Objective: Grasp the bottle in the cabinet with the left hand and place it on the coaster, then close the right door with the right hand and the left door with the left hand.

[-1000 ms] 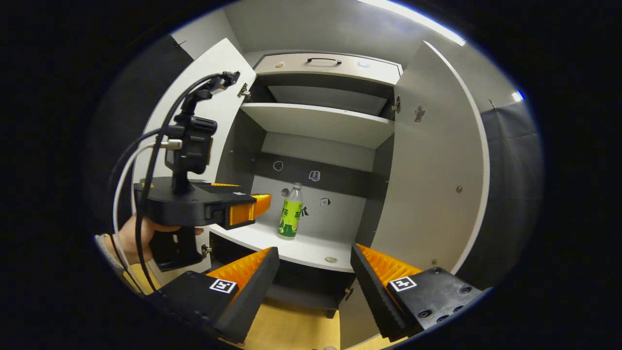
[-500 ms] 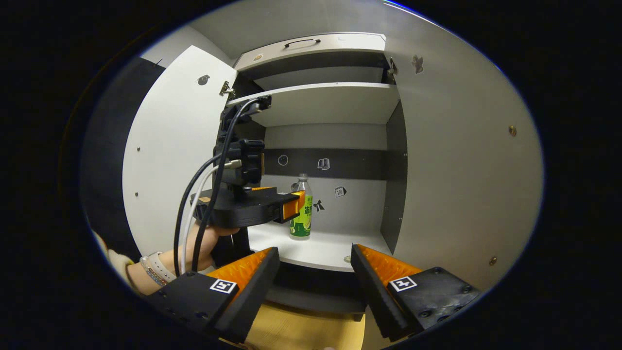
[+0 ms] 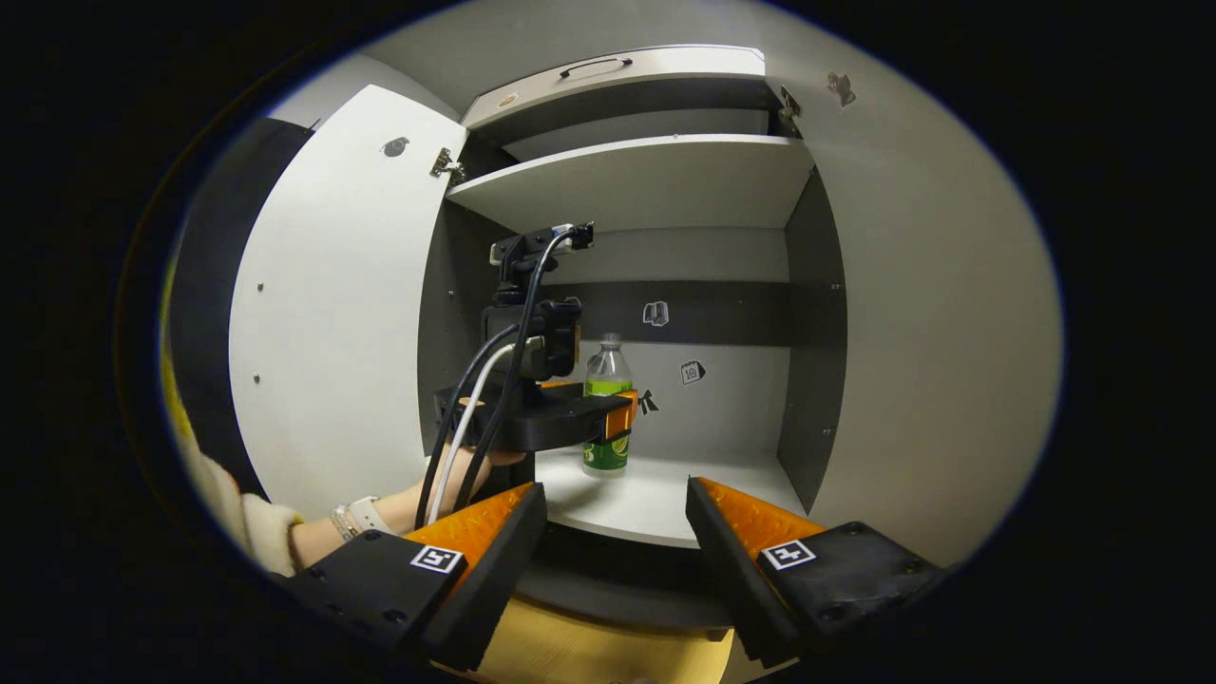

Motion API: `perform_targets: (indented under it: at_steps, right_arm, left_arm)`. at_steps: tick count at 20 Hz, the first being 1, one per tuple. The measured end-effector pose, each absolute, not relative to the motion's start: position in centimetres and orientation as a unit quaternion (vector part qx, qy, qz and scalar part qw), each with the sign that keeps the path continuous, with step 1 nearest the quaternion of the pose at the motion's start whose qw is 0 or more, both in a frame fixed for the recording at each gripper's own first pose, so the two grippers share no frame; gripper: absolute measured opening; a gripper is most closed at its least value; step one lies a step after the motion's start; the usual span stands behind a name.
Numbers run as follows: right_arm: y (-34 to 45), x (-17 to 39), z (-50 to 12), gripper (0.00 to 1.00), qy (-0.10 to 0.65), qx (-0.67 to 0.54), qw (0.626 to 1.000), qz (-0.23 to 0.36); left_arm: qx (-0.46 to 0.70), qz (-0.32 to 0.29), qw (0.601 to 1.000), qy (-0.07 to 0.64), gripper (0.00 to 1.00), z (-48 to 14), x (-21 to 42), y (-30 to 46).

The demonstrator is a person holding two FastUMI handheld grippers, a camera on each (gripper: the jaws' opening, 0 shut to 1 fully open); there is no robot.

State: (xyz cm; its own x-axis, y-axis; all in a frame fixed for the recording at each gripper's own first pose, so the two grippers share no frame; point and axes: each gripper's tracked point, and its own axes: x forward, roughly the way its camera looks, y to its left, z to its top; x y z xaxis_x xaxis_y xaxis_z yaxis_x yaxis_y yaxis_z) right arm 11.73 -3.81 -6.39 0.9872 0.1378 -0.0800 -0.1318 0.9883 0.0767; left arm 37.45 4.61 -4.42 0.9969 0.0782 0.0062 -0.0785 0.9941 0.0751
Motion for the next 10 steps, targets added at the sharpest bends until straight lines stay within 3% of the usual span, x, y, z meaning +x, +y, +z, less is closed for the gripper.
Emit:
perform_targets:
  at_steps: [7, 9, 10]
  right_arm:
    - [-4.1, 13.5, -7.8, 0.98, 0.058, 0.037, 0.995, 0.065]
    - [-4.3, 13.8, -8.0, 0.98, 0.061, 0.036, 0.995, 0.063]
    - [-4.3, 13.9, -8.1, 0.98, 0.062, 0.037, 0.995, 0.063]
  left_arm:
    - [0.037, 0.042, 0.998, -0.003, 0.94, -4.7, 40.6, 5.8]
    - [0.033, 0.042, 0.999, -0.002, 0.89, -4.9, 40.9, 5.7]
    - [0.031, 0.042, 0.999, -0.003, 0.79, -4.8, 40.9, 5.7]
